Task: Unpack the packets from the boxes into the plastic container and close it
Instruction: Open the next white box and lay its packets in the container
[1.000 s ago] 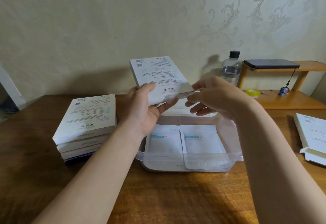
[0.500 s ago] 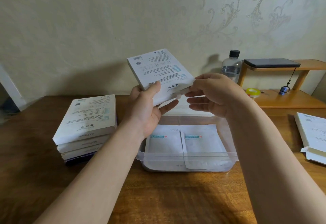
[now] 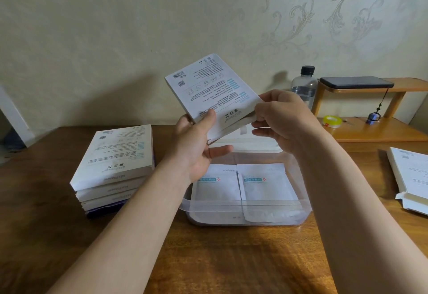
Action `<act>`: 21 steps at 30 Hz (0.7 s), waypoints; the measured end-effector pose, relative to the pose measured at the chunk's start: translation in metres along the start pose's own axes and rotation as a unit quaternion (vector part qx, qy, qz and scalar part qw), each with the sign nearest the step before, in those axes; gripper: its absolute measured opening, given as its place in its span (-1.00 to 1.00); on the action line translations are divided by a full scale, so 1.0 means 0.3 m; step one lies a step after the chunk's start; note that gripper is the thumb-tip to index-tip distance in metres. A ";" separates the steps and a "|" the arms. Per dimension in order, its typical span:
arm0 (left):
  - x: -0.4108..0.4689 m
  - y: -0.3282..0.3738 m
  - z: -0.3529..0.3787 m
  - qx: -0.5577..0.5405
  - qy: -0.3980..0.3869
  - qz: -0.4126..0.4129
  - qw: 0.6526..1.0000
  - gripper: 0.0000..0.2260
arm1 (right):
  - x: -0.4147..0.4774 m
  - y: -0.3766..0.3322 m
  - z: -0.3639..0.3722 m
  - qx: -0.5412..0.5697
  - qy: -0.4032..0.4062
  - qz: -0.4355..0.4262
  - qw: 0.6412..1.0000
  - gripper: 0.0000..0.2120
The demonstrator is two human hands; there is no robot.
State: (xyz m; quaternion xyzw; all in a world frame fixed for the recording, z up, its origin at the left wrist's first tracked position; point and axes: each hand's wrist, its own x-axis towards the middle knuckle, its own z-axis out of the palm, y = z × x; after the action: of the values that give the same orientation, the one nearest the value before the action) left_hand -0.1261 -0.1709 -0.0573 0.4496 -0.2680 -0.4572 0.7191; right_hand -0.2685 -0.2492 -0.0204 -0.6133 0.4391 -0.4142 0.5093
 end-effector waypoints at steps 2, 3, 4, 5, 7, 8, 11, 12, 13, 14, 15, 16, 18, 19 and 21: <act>0.001 0.003 -0.001 0.001 0.015 -0.005 1.000 -0.72 | 0.002 0.002 0.000 -0.006 -0.004 -0.006 1.000 -0.78; 0.001 0.002 -0.001 0.004 0.021 -0.007 1.000 -0.74 | 0.003 0.003 -0.001 -0.010 -0.007 -0.008 1.000 -0.77; 0.001 0.002 -0.001 0.006 0.023 -0.011 1.000 -0.78 | 0.003 0.004 -0.002 -0.015 -0.011 -0.010 1.000 -0.76; 0.002 0.002 -0.001 0.007 0.023 -0.015 1.000 -0.82 | 0.003 0.005 -0.003 -0.018 -0.013 -0.013 1.000 -0.75; 0.005 0.002 -0.003 -0.004 0.020 -0.022 1.000 -0.87 | 0.005 0.007 -0.005 -0.020 -0.015 -0.019 1.000 -0.75; 0.004 0.003 -0.004 -0.013 0.019 -0.025 0.999 -0.86 | 0.007 0.009 -0.004 -0.021 -0.016 -0.021 0.999 -0.74; 0.000 0.008 -0.007 -0.051 0.009 -0.040 0.998 -0.85 | 0.015 0.016 -0.005 -0.027 -0.021 -0.029 0.999 -0.71; -0.005 0.011 -0.006 -0.066 0.002 -0.043 0.997 -0.85 | 0.016 0.019 -0.006 -0.031 -0.022 -0.032 0.999 -0.70; -0.006 0.012 -0.007 -0.081 -0.003 -0.044 0.996 -0.85 | 0.018 0.021 -0.007 -0.037 -0.022 -0.037 0.998 -0.69; -0.006 0.014 -0.008 -0.095 -0.008 -0.044 0.994 -0.84 | 0.020 0.023 -0.008 -0.045 -0.022 -0.042 0.998 -0.68; -0.005 0.015 -0.008 -0.106 -0.012 -0.043 0.993 -0.81 | 0.020 0.025 -0.007 -0.053 -0.023 -0.046 0.997 -0.67; -0.004 0.017 -0.007 -0.115 -0.015 -0.044 0.992 -0.78 | 0.021 0.025 -0.007 -0.058 -0.024 -0.050 0.997 -0.67; 0.001 0.017 -0.008 -0.127 -0.015 -0.051 0.991 -0.74 | 0.019 0.024 -0.009 -0.058 -0.030 -0.058 0.996 -0.66; 0.006 0.015 -0.010 -0.132 -0.012 -0.057 0.990 -0.73 | 0.017 0.023 -0.012 -0.054 -0.034 -0.063 0.996 -0.66; 0.008 0.015 -0.013 -0.141 -0.013 -0.070 0.987 -0.72 | 0.012 0.022 -0.019 -0.045 -0.046 -0.074 0.995 -0.65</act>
State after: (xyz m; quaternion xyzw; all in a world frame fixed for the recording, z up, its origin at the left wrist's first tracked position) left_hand -0.1201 -0.1708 -0.0551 0.3557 -0.1776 -0.5453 0.7379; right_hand -0.2737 -0.2546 -0.0260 -0.6847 0.3870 -0.4021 0.4687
